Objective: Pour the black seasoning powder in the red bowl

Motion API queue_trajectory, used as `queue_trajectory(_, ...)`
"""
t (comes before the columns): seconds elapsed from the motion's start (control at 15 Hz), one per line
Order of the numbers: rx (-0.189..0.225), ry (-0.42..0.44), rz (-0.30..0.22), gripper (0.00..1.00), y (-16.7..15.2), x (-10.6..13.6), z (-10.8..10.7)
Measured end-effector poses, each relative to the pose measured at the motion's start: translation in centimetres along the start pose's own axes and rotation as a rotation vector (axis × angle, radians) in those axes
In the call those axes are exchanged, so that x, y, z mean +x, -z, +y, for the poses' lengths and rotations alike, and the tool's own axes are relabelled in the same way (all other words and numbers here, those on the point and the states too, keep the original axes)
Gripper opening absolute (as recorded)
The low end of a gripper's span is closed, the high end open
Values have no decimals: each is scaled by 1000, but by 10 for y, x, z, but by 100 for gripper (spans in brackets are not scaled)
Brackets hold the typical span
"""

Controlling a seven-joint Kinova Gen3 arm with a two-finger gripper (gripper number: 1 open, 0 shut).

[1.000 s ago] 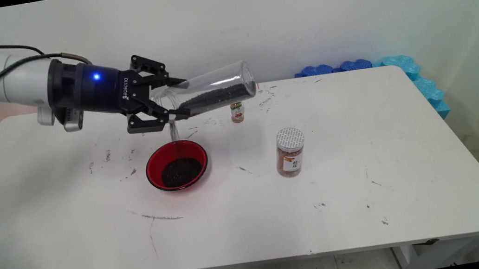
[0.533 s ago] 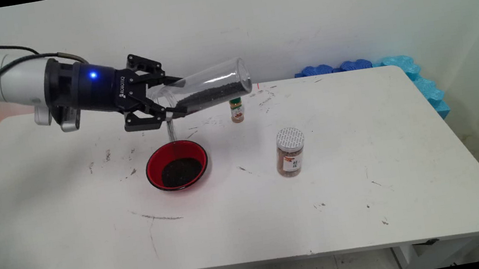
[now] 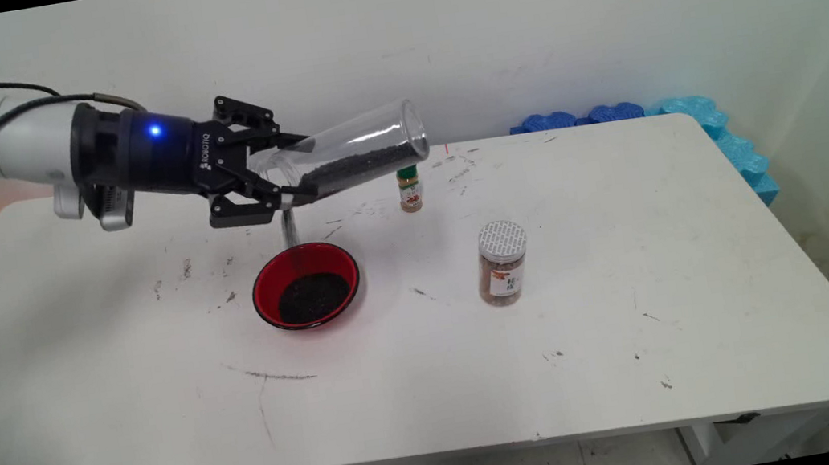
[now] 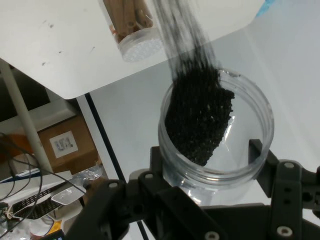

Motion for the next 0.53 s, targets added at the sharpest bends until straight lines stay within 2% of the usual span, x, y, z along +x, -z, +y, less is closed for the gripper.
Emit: queue_trajectory(0.53, 1, 14, -3, 0, 2, 8, 2)
